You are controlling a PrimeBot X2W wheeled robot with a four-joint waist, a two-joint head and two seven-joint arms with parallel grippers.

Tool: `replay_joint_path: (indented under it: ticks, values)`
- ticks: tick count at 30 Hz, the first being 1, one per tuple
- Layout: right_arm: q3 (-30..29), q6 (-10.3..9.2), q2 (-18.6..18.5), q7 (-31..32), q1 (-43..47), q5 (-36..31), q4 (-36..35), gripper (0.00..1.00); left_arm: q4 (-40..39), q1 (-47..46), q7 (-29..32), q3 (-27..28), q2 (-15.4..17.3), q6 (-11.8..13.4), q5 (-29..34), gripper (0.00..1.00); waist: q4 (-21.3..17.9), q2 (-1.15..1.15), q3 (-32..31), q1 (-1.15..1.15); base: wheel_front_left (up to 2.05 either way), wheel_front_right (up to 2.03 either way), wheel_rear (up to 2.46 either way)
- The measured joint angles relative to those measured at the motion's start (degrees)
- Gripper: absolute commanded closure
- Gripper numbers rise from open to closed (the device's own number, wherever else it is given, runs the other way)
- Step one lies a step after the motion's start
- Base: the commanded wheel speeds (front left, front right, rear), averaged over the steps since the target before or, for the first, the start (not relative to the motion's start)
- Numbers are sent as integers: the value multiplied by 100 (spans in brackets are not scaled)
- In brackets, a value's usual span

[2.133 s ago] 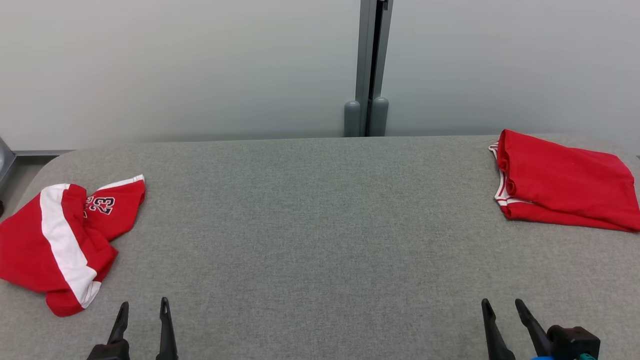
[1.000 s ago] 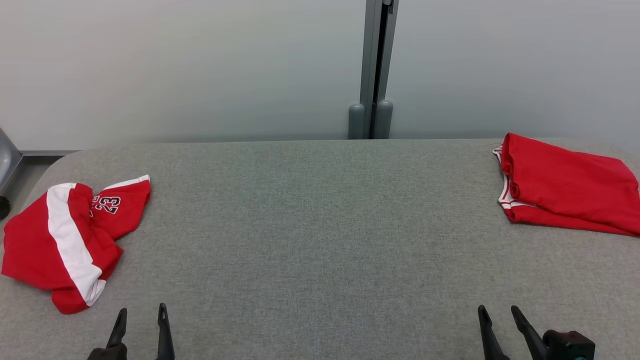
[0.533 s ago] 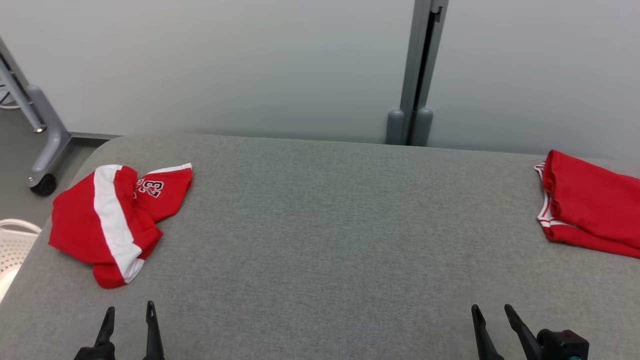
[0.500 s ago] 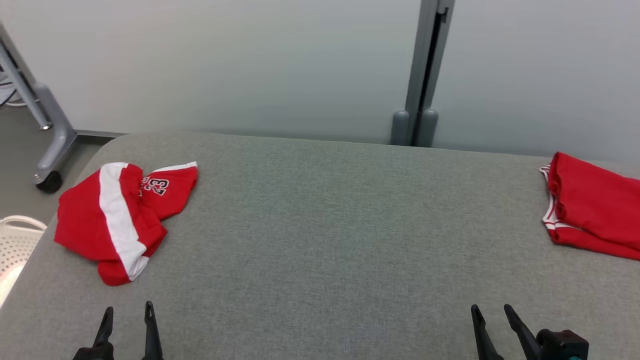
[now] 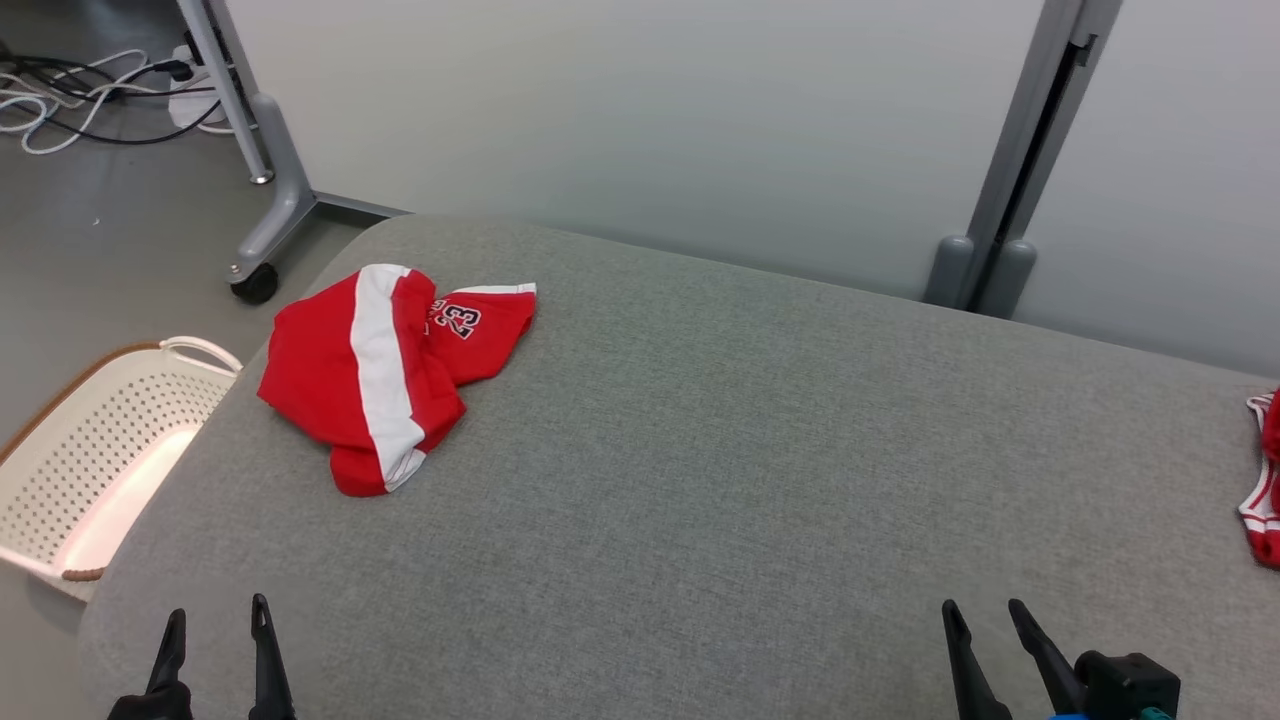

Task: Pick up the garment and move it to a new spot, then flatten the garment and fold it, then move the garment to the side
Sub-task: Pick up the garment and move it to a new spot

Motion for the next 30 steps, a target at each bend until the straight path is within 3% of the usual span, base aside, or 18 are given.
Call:
replay_joint_path:
  ticks: [8, 16, 24, 30]
  values:
    - [-79, 0, 1, 0, -16, -8, -73, 0, -179, 1, 0, 43, -13, 49, 29, 0, 423, 0, 99, 0, 0, 0, 0]
    - [-86, 0, 1, 0, -38, -25, -85, 0, -225, 41, 0, 54, -44, 60, 58, 0, 541, 0, 155, 0, 0, 0, 0]
    - [-83, 0, 4, 0, -110, -120, -136, 0, -185, -118, 0, 189, -42, 52, -43, 0, 348, 0, 276, 0, 0, 0, 0]
    - [-308, 0, -8, 0, -369, -441, -334, 0, -101, -1088, -1, 254, 90, -8, -76, 0, -94, 0, 752, 0, 0, 0, 0]
